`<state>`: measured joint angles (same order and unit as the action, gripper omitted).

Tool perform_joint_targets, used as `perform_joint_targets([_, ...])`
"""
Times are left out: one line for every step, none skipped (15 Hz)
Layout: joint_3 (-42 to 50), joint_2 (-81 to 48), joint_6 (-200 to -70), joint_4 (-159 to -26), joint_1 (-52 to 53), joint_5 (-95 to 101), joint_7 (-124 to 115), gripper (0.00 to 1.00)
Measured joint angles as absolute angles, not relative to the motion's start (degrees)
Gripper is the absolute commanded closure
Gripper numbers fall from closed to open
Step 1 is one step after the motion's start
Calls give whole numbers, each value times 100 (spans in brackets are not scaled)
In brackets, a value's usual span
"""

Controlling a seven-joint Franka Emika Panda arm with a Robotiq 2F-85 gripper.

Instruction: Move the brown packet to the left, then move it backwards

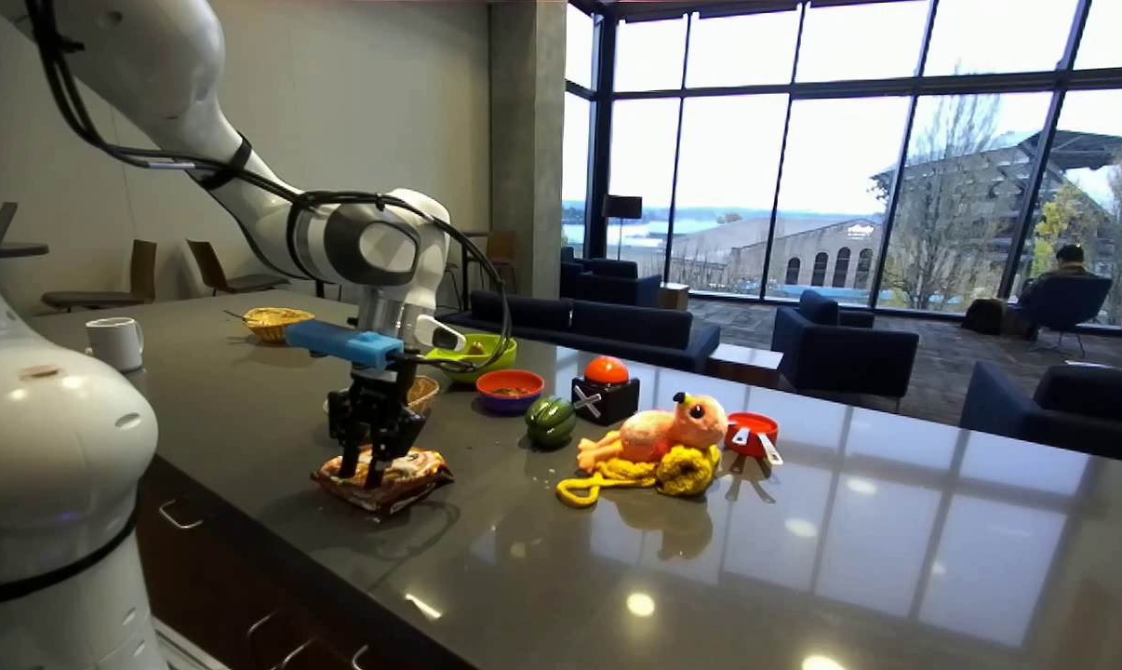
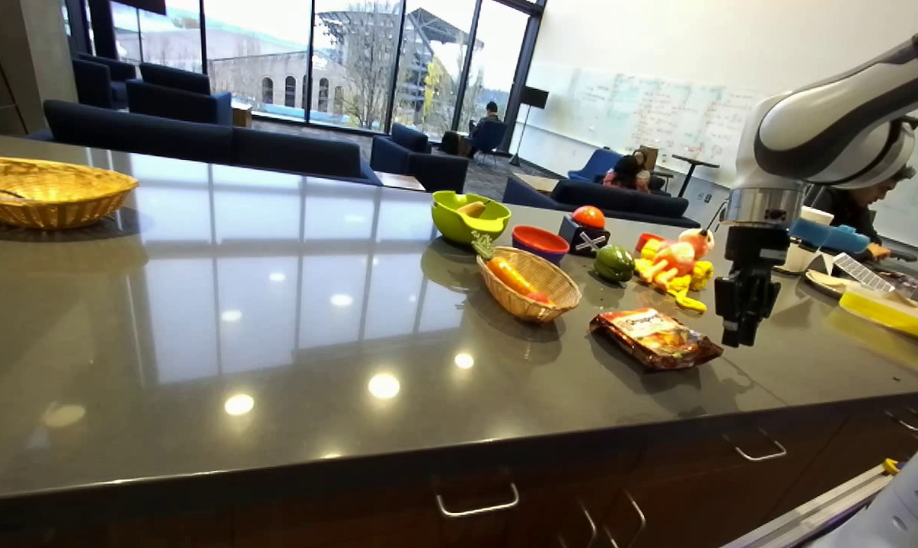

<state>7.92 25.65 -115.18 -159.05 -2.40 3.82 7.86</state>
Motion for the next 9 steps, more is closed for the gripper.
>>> perform_joint_targets([792,2566,-11457,-15905,-260,382,811,96])
perform_joint_targets([792,2566,-11405,-15905,-265,382,838,100])
perform_joint_targets([788,2566,-11355,-15905,-265,382,853,100])
perform_joint_targets([781,2566,-11308,-15905,-264,382,859,100])
perform_joint_targets([771,2567,-11267,-15905,-260,382,862,100])
perform_joint_targets([757,2566,-11248,-15905,-254,382,867,100])
perform_joint_targets([737,2566,-11249,-15905,-245,382,867,100])
perform_joint_targets([712,2564,-11252,-15905,-227,381,867,100])
perform_joint_targets([680,2554,-11265,-15905,-202,370,865,100])
